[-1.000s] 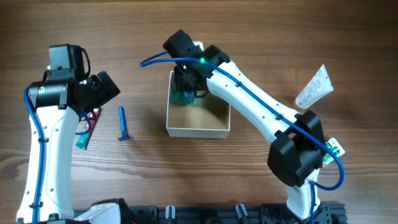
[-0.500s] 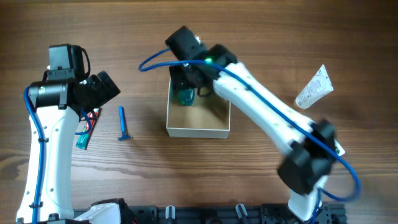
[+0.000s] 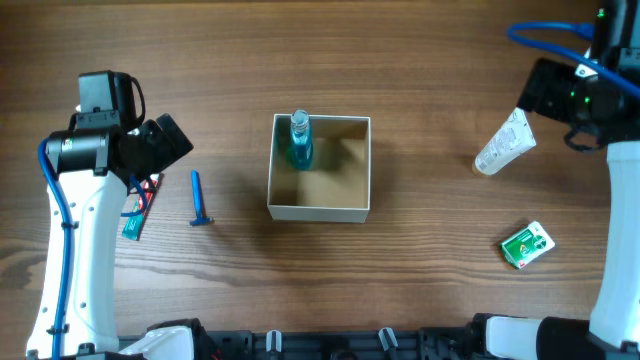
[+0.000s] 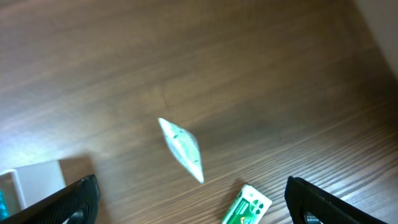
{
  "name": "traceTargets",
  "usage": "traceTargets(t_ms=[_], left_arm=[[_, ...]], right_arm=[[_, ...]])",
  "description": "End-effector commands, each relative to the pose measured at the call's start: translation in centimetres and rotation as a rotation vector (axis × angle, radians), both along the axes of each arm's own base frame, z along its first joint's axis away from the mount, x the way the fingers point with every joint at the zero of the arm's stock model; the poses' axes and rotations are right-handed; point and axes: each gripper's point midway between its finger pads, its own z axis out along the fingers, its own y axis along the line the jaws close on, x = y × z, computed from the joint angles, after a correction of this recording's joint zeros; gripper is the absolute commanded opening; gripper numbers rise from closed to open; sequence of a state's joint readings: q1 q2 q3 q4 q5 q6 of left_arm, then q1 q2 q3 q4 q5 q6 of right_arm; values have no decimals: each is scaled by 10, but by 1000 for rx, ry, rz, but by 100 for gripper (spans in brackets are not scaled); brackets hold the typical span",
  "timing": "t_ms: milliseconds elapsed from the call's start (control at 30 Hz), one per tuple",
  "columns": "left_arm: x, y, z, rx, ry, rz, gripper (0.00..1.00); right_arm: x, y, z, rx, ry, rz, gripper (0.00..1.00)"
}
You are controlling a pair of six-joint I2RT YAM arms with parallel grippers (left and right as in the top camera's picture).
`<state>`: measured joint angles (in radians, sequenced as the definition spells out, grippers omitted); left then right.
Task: Pack container
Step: 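Grasp the white Pantene tube with the right gripper, then place the Pantene tube upright in the box beside the mouthwash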
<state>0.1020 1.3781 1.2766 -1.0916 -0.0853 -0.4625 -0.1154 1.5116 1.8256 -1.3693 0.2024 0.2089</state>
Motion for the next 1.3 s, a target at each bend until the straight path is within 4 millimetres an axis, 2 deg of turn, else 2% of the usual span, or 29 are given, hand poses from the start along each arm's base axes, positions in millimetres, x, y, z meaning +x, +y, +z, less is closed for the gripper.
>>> traceTargets(t_ms=[0, 67, 200, 267, 333, 467, 600, 667, 767, 800, 867, 933, 967, 1033, 1133, 1200, 1233, 1267], left_arm=[[3, 5, 6, 16, -16, 24, 100], [3, 5, 6, 16, -17, 24, 100], [3, 5, 6, 16, -14, 24, 100], [2, 5, 6, 16, -13, 24, 100], [2, 5, 6, 15, -14, 24, 100], [2, 5, 6, 15, -13, 24, 100], [2, 5, 6, 16, -13, 24, 100], [2, 5, 6, 16, -13, 24, 100], [2, 5, 6, 16, -13, 24, 100], [2, 5, 5, 16, -11, 24, 100], [-2, 9, 5, 41, 6, 27, 100], [-7, 15, 4, 72, 28, 39, 100], [-10, 14, 3, 70, 42, 38, 100], [-19, 13, 0, 67, 78, 36, 100], [-21, 14, -1, 95, 100, -35, 100], [-20, 15, 0, 107, 99, -49, 100], [-19, 15, 0, 107, 97, -48, 100], [-18, 15, 0, 107, 93, -48, 100]], right_arm=[[5, -11, -53, 48, 133, 90, 96], [11, -5, -79, 110, 154, 171, 95], [21, -5, -125, 128, 204, 201, 93], [25, -3, -139, 138, 222, 221, 91], [28, -3, -149, 147, 235, 220, 83], [34, -5, -152, 146, 225, 214, 44], [36, -5, -152, 145, 218, 214, 24], [36, -4, -152, 152, 216, 215, 6], [36, 2, -147, 182, 198, 209, 4], [36, 10, -136, 198, 178, 206, 4], [35, 28, -110, 201, 132, 240, 4], [30, 71, -62, 185, 42, 333, 4], [27, 90, -45, 185, 7, 358, 4], [16, 142, -12, 197, -69, 436, 4], [2, 205, 2, 210, -119, 533, 4], [-5, 250, 2, 220, -139, 593, 4], [-7, 269, 0, 225, -144, 612, 4], [-7, 279, -6, 226, -139, 598, 4]])
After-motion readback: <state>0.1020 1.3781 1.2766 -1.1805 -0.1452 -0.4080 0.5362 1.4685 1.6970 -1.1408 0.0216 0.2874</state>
